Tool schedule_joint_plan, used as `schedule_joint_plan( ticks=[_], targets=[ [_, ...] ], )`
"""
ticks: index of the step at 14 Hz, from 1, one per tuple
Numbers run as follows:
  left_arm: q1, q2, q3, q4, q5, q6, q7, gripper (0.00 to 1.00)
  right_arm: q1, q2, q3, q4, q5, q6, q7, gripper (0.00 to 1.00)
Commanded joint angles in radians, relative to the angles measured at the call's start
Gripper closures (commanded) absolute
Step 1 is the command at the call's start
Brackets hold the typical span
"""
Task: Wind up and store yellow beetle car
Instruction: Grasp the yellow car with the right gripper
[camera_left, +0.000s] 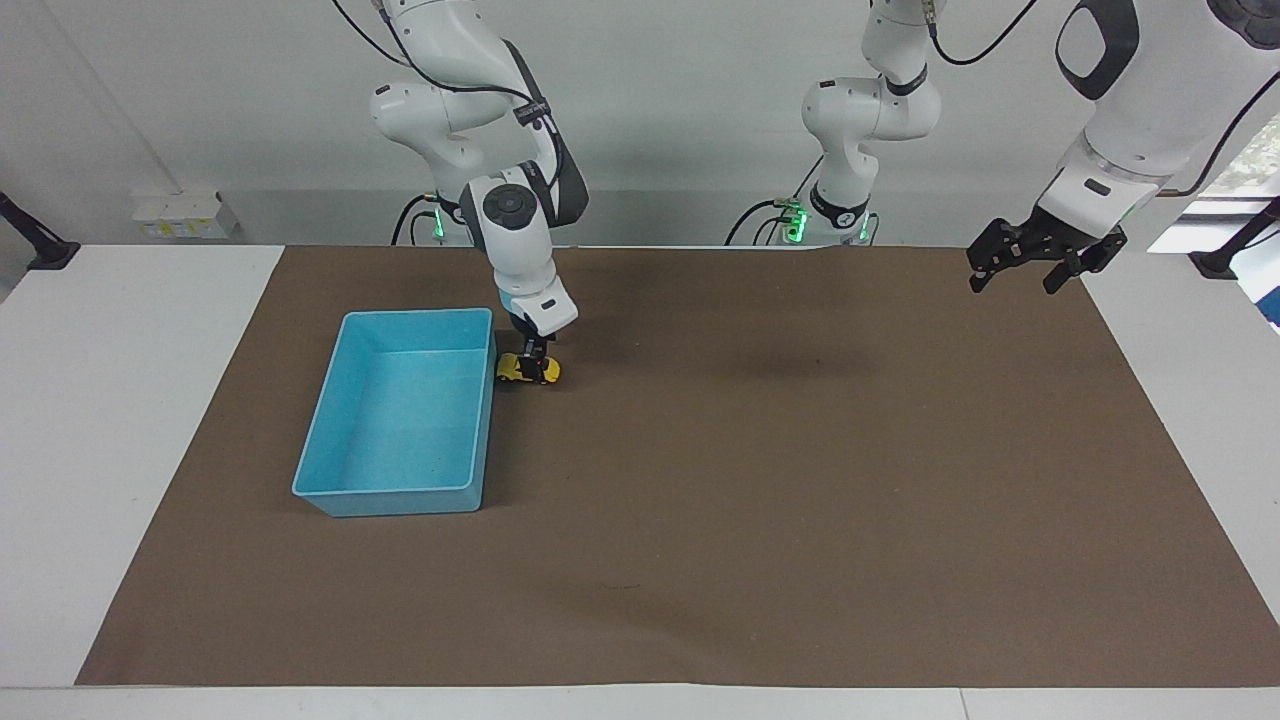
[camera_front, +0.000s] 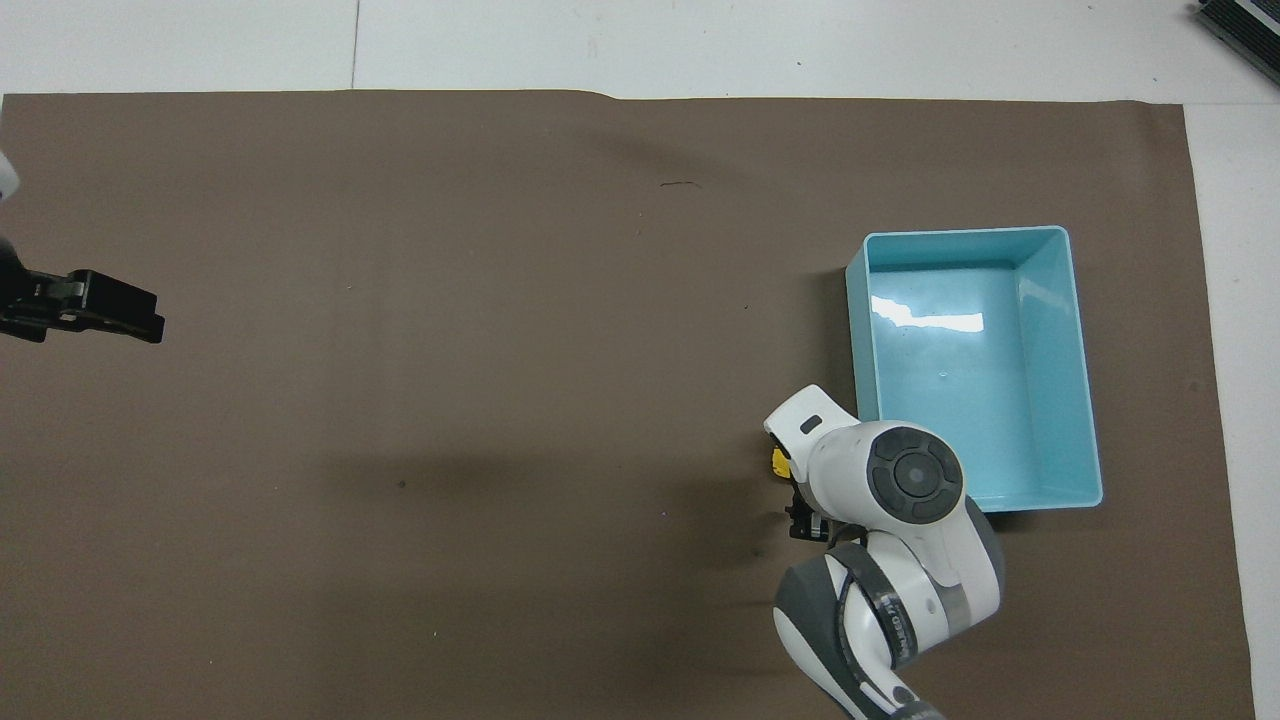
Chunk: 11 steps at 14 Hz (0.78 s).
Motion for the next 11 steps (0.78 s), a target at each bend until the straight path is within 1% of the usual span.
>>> schedule_joint_plan(
  ticks=[1, 2, 3, 4, 5, 7, 10, 11],
  targets=[
    [0.018, -0.004, -0.011, 0.006, -0.006, -0.02, -0.007, 0.0, -0.007, -0.007, 0.003, -0.018, -0.021, 0.021, 0.021, 0.37],
    [0.018, -0.004, -0.011, 0.006, -0.006, -0.018, -0.007, 0.0, -0.008, -0.007, 0.003, -0.018, -0.021, 0.021, 0.016, 0.46],
    [0.018, -0.004, -0.011, 0.006, -0.007, -0.018, -0.007, 0.0, -0.008, -0.007, 0.003, -0.016, -0.021, 0.021, 0.016, 0.59],
    [0.018, -0.004, -0.011, 0.006, -0.006, -0.018, -0.007, 0.0, -0.008, -0.004, 0.003, -0.014, -0.021, 0.021, 0.014, 0.78],
    [0.018, -0.004, -0.011, 0.008, -0.006, -0.018, -0.007, 0.0, -0.008, 0.001, 0.003, -0.011, -0.021, 0.022, 0.008, 0.89],
    [0.018, -0.004, -0.011, 0.008, -0.006, -0.018, -0.007, 0.0, -0.013, 0.021, 0.003, 0.021, -0.021, 0.021, -0.021, 1.0],
    [0.018, -0.004, -0.011, 0.006, -0.006, -0.02, -0.007, 0.0, 0.001, 0.059, 0.004, 0.096, -0.02, 0.022, 0.03, 1.0],
    [0.018, -0.004, -0.011, 0.008, -0.006, -0.018, -0.007, 0.0, 0.019, 0.076, 0.004, 0.131, -0.018, 0.015, 0.051, 1.0]
  ],
)
